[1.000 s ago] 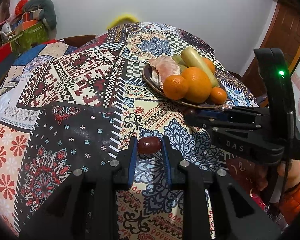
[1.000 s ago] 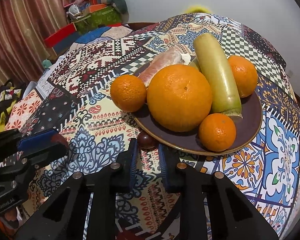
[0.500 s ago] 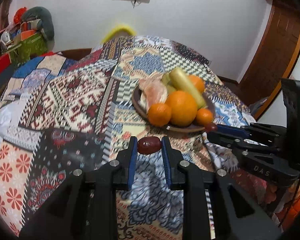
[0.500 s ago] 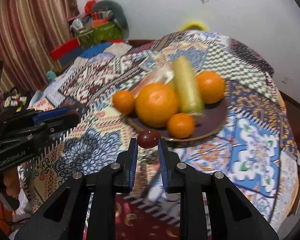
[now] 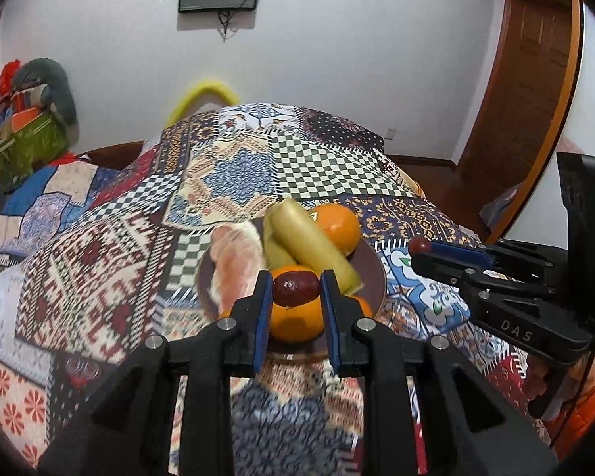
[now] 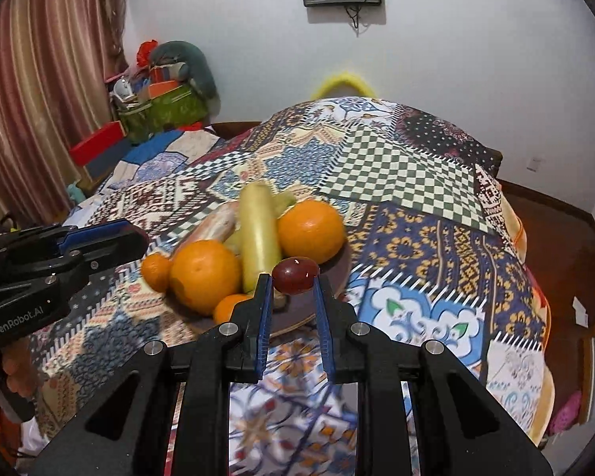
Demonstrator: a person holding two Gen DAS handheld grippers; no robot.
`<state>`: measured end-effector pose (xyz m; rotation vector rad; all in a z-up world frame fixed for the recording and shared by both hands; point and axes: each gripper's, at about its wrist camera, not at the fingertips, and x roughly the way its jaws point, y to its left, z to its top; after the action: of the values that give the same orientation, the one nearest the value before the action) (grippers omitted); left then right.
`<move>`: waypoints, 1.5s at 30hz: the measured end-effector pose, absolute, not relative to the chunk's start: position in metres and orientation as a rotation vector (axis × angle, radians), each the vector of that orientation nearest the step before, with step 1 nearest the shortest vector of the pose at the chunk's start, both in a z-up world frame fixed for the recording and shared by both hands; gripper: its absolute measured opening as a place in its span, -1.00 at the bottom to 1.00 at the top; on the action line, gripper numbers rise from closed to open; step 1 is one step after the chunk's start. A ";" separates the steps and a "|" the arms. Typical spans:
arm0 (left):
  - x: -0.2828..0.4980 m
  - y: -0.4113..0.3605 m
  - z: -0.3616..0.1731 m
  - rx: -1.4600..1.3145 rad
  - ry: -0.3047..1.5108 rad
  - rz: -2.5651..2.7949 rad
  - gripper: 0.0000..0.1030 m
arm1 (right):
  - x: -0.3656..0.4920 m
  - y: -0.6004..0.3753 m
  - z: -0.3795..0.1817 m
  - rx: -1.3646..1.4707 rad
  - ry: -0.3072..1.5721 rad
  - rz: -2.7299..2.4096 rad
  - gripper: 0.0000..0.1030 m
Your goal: Organize fruits
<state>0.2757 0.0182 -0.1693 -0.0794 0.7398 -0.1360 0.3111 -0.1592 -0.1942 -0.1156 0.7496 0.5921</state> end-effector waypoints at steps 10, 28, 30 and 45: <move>0.327 0.008 -0.195 -0.076 0.810 -0.161 -0.54 | 0.342 -0.151 -0.219 -0.128 0.805 0.620 -0.63; 0.334 0.008 -0.198 -0.076 0.833 -0.162 -0.42 | 0.351 -0.153 -0.232 -0.089 0.837 0.617 -0.34; 0.328 0.008 -0.193 -0.076 0.822 -0.157 -0.42 | 0.349 -0.157 -0.226 -0.075 0.827 0.614 -0.34; 0.239 0.019 -0.083 -0.099 0.557 -0.094 -0.42 | 0.268 -0.185 -0.112 -0.032 0.531 0.580 -0.34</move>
<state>0.2391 0.0191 -0.0830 -0.0989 0.5571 -0.0939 0.2679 -0.1846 -0.1122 -0.0324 0.5310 0.5799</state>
